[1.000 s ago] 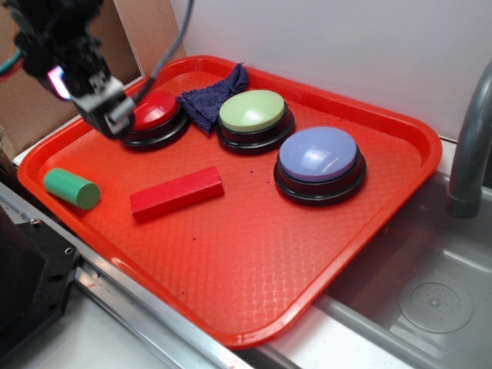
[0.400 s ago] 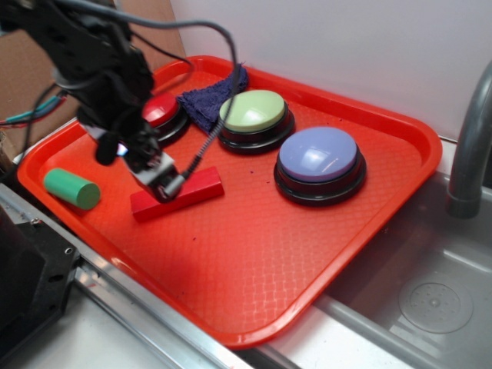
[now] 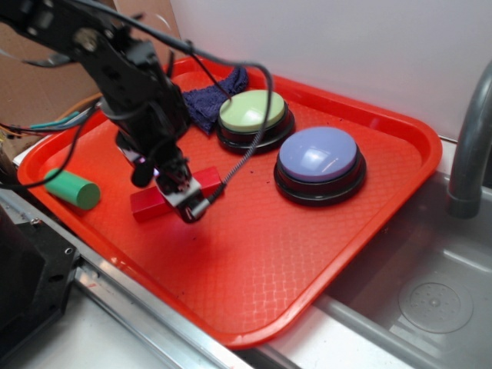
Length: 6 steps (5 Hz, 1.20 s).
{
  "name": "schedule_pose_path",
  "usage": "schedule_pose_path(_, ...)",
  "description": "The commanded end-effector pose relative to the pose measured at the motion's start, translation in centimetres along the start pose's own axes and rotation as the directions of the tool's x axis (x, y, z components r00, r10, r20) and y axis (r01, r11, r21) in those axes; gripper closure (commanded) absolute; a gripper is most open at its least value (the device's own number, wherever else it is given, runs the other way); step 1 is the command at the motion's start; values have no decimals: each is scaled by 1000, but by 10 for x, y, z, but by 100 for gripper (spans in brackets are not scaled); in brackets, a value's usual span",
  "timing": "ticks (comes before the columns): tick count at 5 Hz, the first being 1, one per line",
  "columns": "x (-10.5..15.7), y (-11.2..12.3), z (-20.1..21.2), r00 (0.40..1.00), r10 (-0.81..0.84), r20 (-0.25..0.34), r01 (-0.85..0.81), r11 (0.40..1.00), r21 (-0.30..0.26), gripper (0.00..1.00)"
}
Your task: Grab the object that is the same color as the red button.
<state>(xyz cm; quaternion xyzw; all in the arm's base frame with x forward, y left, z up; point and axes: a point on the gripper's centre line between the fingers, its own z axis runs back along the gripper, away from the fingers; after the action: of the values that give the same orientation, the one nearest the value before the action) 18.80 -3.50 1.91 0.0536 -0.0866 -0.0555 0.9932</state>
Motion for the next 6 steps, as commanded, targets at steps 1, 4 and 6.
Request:
schedule_pose_path(1, 11, -2, -21, 1000, -7, 14, 7, 1000, -17, 16)
schedule_pose_path(4, 16, 8, 1, 999, 18, -32, -20, 998, -55, 100)
schedule_pose_path(6, 18, 32, 81, 987, 155, -47, -157, 987, -36, 100)
